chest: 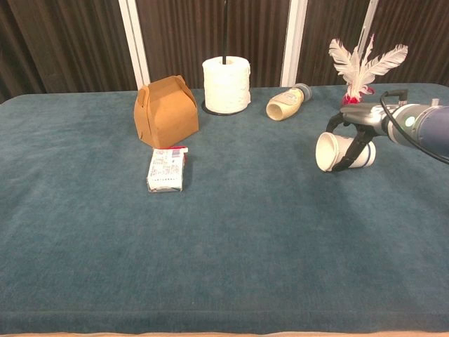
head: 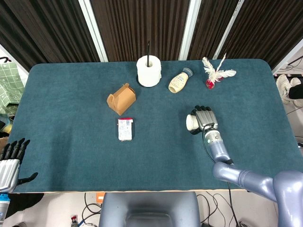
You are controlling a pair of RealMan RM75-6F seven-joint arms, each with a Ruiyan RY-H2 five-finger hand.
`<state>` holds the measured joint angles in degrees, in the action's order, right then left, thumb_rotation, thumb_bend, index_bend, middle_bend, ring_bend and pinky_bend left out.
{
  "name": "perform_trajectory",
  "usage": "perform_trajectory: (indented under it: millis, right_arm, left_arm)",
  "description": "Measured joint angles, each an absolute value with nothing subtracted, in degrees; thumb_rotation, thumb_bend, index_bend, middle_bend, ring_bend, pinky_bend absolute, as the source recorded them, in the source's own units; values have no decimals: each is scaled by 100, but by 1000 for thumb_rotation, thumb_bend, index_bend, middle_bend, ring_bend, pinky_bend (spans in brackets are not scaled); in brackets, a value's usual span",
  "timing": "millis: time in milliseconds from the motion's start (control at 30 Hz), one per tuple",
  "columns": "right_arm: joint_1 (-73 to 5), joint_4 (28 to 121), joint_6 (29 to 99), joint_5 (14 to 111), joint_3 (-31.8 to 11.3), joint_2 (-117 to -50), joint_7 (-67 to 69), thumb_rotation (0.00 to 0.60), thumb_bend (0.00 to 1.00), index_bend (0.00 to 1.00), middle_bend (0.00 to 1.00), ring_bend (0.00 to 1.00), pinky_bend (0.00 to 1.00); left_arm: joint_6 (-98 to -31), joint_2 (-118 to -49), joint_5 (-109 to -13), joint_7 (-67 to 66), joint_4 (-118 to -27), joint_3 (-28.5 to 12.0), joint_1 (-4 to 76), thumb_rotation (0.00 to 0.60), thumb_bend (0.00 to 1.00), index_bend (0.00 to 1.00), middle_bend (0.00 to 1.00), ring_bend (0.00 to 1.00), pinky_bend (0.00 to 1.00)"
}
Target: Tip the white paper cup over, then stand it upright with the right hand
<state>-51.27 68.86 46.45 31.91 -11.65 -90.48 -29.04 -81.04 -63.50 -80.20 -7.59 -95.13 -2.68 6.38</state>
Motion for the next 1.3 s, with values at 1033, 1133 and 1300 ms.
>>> perform_trajectory:
  millis: [1033, 1133, 1300]
  right_arm:
    - [-4995, 7606, 4638, 3708, -1736, -8823, -1764, 600, 184, 483, 127, 84, 143]
    - [-4897, 7847, 4547, 3869, -1886, -8729, -1264, 600, 183, 476, 127, 84, 143]
    - [-4710, 7996, 4296, 4192, -2146, -8665, -250, 600, 184, 465, 127, 84, 143]
  left_arm:
    - [-8096, -6357, -8047, -784, -9507, -252, 641, 599, 30, 0, 1, 1, 1]
    - [-8100, -6361, -8048, -795, -9504, -251, 640, 599, 30, 0, 1, 1, 1]
    - [-8120, -6370, -8051, -823, -9501, -254, 636, 599, 30, 0, 1, 1, 1]
